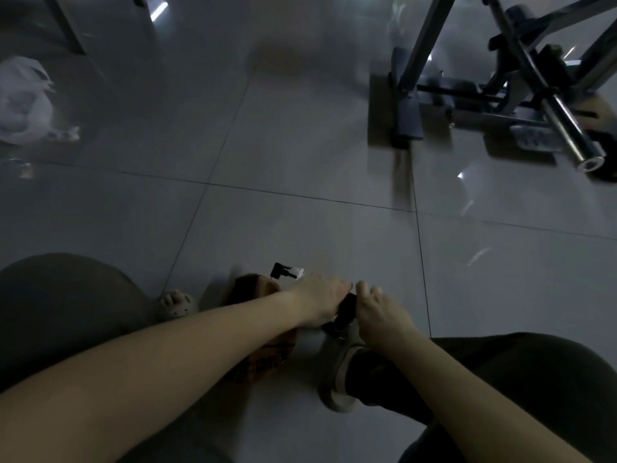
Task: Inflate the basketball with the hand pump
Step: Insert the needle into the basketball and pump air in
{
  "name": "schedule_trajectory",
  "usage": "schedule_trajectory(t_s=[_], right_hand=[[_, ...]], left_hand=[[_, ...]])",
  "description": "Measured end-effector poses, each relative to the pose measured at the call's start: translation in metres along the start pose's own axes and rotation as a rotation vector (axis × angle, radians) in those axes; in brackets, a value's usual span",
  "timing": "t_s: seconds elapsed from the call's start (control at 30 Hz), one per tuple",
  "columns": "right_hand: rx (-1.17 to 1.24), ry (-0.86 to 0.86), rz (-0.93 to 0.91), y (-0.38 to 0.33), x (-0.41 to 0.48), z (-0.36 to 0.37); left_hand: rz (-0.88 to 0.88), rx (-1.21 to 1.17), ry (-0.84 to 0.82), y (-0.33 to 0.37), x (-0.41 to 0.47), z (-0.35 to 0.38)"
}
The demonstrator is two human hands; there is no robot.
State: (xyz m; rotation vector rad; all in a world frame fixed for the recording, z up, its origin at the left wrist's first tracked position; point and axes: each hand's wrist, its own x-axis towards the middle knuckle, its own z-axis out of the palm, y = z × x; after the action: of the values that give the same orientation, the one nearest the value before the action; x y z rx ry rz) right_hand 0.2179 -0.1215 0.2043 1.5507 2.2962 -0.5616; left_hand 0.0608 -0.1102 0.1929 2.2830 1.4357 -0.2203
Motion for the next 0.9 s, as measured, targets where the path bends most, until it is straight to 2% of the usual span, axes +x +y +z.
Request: schedule_trajectory(t_s=[0.2,0.27,0.33,0.47,0.53,0.6,0.7,0.9], right_hand=[[-0.078,-0.102,-0.027,0.005,0.012,-0.003],[-0.011,-0.128,-0.037,0.0,0.009,-0.009],[0.094,-0.035,-0.036,-0.007,0.005,-0.017],[0.248,0.358,-0.037,-0.008,-0.007,-0.062],[0.289,0.418,-0.091,-0.005,-0.016,-0.078],[0.255,0.323,-0.092,-0.005,-0.02,-0.074],[0.068,0.075,-0.065,-0.006,-0.014,-0.039],[-0.028,-0.091,0.002,0.004,0.011,0.001]], left_hand=[[-0.043,-0.024,-0.045,0.0,0.008,0.009],[-0.053,-0.005,-0.083,-0.001,0.007,0.004],[-0.057,0.039,-0.097,-0.006,0.006,-0.01],[-0.055,-0.023,0.116,-0.016,0.001,-0.078],[-0.027,-0.017,0.147,-0.014,-0.005,-0.097],[-0.019,-0.019,0.093,-0.009,-0.011,-0.089],[-0.026,-0.11,-0.026,-0.001,-0.012,-0.043],[-0.026,-0.006,0.044,0.006,-0.001,0.009]])
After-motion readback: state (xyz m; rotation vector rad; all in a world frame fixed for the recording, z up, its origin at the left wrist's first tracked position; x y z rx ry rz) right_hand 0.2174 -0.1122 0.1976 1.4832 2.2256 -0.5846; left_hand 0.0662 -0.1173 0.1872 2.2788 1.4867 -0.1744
